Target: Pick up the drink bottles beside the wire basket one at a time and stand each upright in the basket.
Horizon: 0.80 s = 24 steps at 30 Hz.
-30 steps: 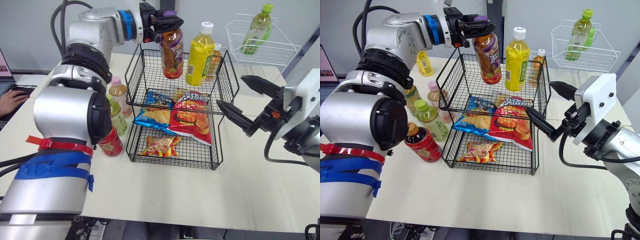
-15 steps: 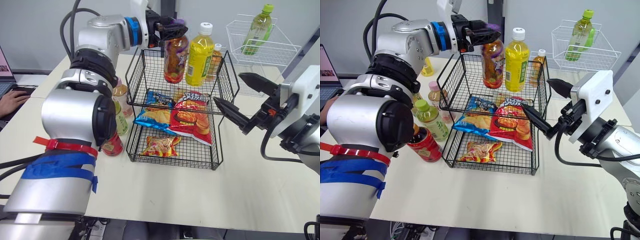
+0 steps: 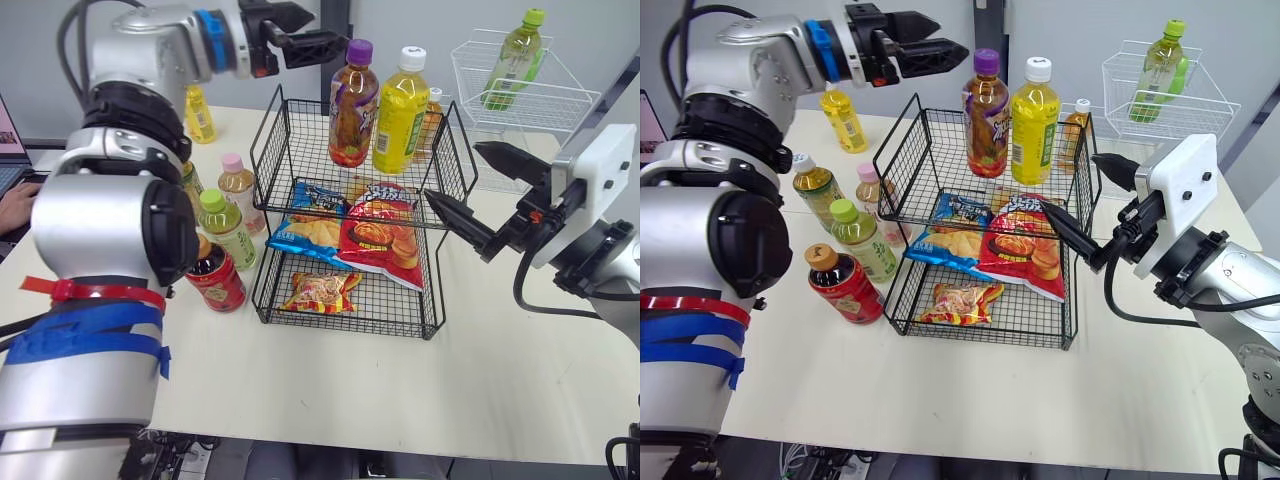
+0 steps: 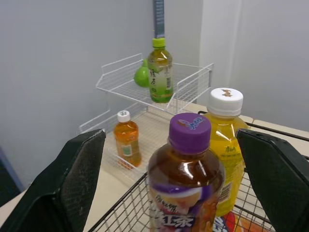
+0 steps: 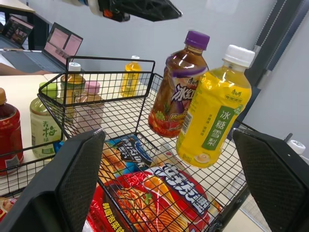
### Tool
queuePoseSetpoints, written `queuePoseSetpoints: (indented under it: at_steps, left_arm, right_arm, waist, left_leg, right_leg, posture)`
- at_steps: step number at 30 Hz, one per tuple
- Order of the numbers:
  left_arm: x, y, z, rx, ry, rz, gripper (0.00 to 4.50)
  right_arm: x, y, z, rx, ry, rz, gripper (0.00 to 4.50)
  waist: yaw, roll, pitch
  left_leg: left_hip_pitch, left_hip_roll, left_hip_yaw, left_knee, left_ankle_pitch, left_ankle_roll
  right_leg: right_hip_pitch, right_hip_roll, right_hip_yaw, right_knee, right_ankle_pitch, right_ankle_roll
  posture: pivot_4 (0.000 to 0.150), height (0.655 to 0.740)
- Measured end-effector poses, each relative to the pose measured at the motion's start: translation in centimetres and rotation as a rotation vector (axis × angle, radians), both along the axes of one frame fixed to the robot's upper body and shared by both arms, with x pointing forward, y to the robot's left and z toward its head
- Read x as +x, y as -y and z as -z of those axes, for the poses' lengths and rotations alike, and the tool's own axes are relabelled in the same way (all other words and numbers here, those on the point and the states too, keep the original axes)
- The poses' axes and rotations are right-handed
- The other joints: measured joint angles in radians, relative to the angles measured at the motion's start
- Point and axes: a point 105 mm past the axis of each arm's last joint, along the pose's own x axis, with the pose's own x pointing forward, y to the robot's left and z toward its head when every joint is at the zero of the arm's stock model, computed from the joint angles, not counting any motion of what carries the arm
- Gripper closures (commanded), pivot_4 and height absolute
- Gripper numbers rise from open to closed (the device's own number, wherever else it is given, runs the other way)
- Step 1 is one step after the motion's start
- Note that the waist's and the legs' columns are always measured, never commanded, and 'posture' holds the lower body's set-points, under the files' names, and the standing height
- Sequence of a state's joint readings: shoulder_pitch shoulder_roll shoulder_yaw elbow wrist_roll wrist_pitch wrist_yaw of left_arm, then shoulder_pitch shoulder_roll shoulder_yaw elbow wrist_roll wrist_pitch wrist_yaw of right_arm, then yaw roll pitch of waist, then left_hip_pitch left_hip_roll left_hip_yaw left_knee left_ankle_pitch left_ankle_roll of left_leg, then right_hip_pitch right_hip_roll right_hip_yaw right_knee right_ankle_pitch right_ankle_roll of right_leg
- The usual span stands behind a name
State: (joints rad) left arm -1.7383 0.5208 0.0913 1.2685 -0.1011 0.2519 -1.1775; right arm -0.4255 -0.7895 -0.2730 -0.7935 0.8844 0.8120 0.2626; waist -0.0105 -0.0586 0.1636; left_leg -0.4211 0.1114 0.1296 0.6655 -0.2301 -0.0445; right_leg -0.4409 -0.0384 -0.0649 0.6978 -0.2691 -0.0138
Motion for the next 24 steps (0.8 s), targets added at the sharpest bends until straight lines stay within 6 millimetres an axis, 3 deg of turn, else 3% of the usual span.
queuePoseSetpoints:
  at_steps: [8,12,19,24]
  left_arm:
    - [-1.7,-4.6,-1.7,0.043,0.082,-0.045,0.01]
    - [-3.0,-9.5,-1.5,0.071,0.103,-0.154,0.01]
    - [-5.5,-19.0,3.3,0.165,0.031,-0.437,0.01]
    - [-7.6,-24.0,7.2,0.197,-0.052,-0.600,0.01]
  right_arm:
    - [0.2,-0.4,-0.6,-0.008,0.012,-0.045,0.00]
    - [0.1,-0.5,-0.6,-0.057,0.000,-0.094,0.00]
    - [0.2,-1.9,-0.6,-0.131,-0.062,-0.278,0.00]
    - [-0.2,-3.5,0.0,-0.197,-0.110,-0.427,0.00]
  waist:
    - [-0.008,0.000,0.000]
    - [-0.021,0.001,0.000]
    - [-0.025,0.001,0.000]
    - [-0.019,0.001,0.000]
  left_leg:
    - [0.000,0.000,0.000,0.000,0.000,0.000]
    - [0.001,0.001,0.000,0.000,0.000,0.000]
    - [0.004,0.003,0.001,0.000,0.001,-0.001]
    - [0.004,0.004,0.003,0.000,0.001,-0.001]
  right_leg:
    - [0.000,0.000,0.000,0.000,0.000,0.000]
    - [0.000,0.000,0.000,0.001,0.000,0.000]
    - [0.001,0.001,0.001,0.003,0.000,0.000]
    - [0.001,0.000,0.001,0.003,0.000,0.000]
  posture:
    - [0.150,0.7148]
    - [0.150,0.7148]
    - [0.150,0.7148]
    - [0.150,0.7148]
